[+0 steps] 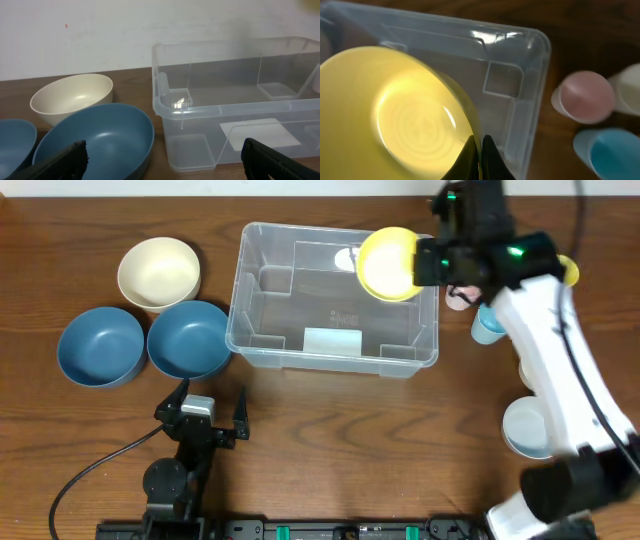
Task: Pack container
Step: 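Lift the yellow bowl and lower it into the clear bin, release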
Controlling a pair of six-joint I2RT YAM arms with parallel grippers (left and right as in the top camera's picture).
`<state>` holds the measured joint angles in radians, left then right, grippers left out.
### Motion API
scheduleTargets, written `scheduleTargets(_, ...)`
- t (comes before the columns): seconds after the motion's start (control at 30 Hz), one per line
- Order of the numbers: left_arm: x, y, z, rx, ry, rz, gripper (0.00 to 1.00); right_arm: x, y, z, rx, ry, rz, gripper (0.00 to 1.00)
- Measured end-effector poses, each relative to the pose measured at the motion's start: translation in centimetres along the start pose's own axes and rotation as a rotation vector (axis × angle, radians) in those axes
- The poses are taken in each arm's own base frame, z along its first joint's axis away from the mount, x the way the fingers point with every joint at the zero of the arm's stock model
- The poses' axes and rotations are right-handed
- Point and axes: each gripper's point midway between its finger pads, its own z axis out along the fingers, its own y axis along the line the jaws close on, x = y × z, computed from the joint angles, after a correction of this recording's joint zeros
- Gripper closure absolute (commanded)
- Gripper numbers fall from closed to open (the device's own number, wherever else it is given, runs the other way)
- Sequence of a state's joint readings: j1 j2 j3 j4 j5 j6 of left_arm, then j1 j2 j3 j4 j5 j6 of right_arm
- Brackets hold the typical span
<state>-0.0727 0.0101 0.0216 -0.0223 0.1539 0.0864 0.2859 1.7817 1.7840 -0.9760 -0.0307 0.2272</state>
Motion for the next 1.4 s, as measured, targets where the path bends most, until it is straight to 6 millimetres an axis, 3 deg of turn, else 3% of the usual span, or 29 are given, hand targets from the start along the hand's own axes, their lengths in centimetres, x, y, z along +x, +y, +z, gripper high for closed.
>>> scheduleTargets(0.23,0.0,0.0,0.0,0.0,0.0,0.0,0.02,1.9,0.2,9.6,0.041,0.111,-0.073,0.99)
scheduleTargets(0.43,0.0,0.0,0.0,0.0,0.0,0.0,0.02,3.8,0.4,14.9,0.095,0.159,-0.144,0.99)
scheduleTargets(0.53,0.0,0.0,0.0,0.0,0.0,0.0,0.02,4.0,0.2,16.5,0.138,0.149,-0.18,0.99)
scheduleTargets(0.7,0.0,0.0,0.0,0.0,0.0,0.0,0.02,4.0,-0.2,18.1,0.175,0.136,-0.201,0.99)
scheduleTargets(0.93,0.0,0.0,0.0,0.0,0.0,0.0,0.02,2.8,-1.0,18.0,0.233,0.096,-0.204,0.99)
scheduleTargets(1.23,0.0,0.0,0.0,0.0,0.0,0.0,0.02,3.0,-2.8,17.7,0.284,0.117,-0.193,0.99)
scheduleTargets(1.27,0.0,0.0,0.0,0.0,0.0,0.0,0.02,3.1,-3.1,17.6,0.291,0.121,-0.191,0.96)
scheduleTargets(1.4,0.0,0.0,0.0,0.0,0.0,0.0,0.02,3.2,-4.0,17.5,0.322,0.131,-0.196,0.44)
